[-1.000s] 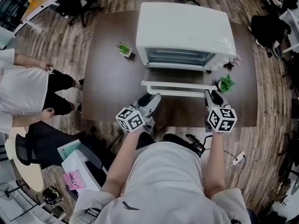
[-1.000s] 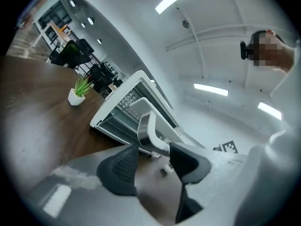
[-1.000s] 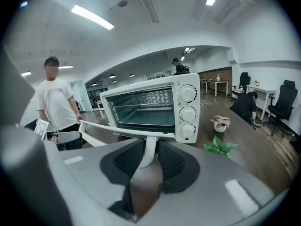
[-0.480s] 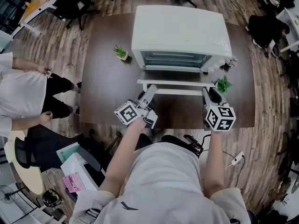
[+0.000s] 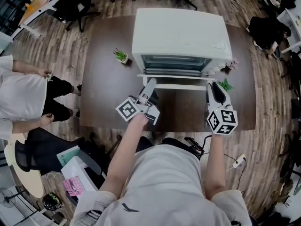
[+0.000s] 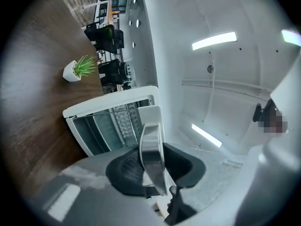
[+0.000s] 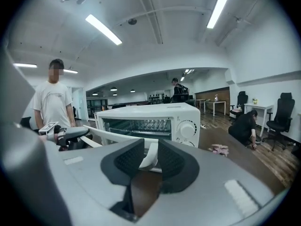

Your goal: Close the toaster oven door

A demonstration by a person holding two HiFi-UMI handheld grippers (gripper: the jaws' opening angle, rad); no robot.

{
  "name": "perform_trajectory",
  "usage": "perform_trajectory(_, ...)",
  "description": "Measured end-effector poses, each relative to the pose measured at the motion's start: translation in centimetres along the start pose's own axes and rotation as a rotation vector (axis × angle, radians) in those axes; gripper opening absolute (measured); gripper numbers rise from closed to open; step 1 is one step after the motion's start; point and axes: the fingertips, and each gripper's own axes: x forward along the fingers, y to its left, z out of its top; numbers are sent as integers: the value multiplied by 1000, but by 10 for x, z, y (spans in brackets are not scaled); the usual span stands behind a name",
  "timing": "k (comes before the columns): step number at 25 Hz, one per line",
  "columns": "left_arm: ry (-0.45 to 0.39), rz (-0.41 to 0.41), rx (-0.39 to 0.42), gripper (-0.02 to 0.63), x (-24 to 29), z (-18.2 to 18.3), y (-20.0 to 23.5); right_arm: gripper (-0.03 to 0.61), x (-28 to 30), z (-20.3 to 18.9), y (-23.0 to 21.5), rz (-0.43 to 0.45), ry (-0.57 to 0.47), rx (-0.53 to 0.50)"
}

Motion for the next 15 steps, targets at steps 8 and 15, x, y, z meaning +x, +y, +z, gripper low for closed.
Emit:
perform_trajectory(8, -25, -33, -36, 104, 36, 27, -5, 82, -7, 2, -1, -11, -34, 31)
perform_trajectory(15, -59, -22, -131, 118, 72, 49, 2, 74, -12, -11, -1, -17, -14, 66)
